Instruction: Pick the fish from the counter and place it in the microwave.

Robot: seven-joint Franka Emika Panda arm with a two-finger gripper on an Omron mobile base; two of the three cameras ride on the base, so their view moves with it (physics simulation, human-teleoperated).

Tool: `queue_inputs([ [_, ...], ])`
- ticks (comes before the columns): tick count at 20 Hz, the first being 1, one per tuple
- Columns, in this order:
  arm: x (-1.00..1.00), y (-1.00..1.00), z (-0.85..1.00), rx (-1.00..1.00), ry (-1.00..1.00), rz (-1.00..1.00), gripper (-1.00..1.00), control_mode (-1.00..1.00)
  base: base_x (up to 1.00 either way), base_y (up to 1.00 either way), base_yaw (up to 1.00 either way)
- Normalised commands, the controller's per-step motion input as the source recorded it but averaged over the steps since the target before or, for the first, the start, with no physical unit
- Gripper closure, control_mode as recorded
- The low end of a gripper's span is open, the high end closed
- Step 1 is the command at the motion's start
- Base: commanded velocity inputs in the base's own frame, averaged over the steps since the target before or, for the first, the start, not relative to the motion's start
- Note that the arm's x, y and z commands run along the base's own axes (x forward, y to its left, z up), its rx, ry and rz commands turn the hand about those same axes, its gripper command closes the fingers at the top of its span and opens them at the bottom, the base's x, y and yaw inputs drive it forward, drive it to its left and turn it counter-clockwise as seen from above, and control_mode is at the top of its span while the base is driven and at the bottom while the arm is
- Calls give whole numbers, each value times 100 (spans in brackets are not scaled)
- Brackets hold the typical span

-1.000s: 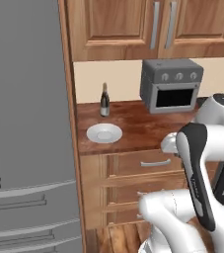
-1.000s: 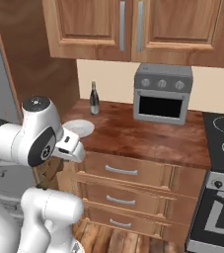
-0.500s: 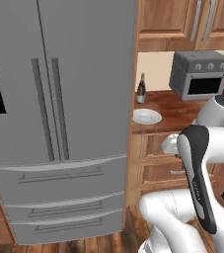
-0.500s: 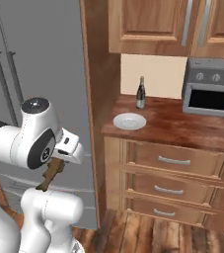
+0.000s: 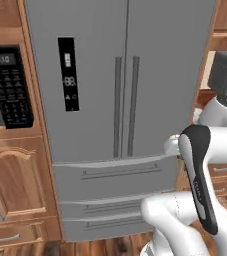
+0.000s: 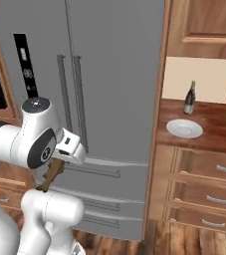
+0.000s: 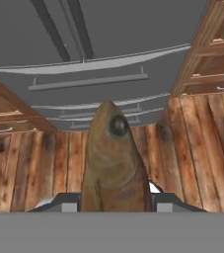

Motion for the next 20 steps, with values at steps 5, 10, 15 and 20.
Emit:
queue_inputs([
  [5,0,0,0,0,0,0,100,100,14,100,0],
  [10,0,0,0,0,0,0,100,100,46,100,1],
  [15,0,0,0,0,0,0,100,100,34,96,0],
  [20,0,0,0,0,0,0,100,100,24,88,0],
])
